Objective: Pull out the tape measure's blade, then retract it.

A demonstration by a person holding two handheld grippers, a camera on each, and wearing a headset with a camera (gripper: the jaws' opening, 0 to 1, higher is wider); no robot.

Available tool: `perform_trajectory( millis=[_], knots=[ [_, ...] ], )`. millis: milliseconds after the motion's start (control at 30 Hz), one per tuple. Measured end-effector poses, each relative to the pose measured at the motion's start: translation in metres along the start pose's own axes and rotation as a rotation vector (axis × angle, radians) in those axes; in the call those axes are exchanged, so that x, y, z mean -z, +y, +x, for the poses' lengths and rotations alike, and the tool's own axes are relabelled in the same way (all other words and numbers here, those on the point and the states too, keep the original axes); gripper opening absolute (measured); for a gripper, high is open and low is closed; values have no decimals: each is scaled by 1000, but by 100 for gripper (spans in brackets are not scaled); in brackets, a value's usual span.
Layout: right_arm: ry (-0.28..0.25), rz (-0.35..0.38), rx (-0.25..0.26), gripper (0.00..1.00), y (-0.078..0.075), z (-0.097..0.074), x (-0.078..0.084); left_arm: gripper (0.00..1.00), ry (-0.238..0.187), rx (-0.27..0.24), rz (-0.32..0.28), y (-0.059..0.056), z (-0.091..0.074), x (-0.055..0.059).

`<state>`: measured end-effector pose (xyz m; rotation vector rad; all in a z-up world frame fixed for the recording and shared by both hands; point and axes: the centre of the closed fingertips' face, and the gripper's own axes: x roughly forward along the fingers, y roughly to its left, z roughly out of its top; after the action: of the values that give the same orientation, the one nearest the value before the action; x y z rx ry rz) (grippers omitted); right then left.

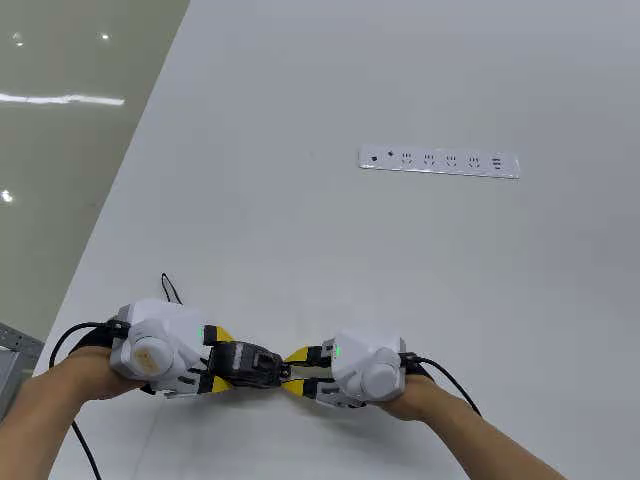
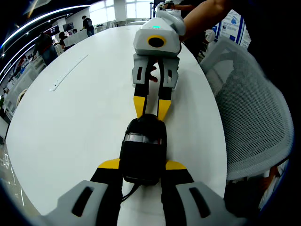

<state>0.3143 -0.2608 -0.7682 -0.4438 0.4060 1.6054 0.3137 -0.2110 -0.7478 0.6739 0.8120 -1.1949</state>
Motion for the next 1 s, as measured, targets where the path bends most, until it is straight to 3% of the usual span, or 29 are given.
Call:
perform_trajectory(
  millis=[1000],
  knots=[
    [4,-35,-5,10,1,-3,-1,27,0,-2,0,-1,-1,2]
  ],
)
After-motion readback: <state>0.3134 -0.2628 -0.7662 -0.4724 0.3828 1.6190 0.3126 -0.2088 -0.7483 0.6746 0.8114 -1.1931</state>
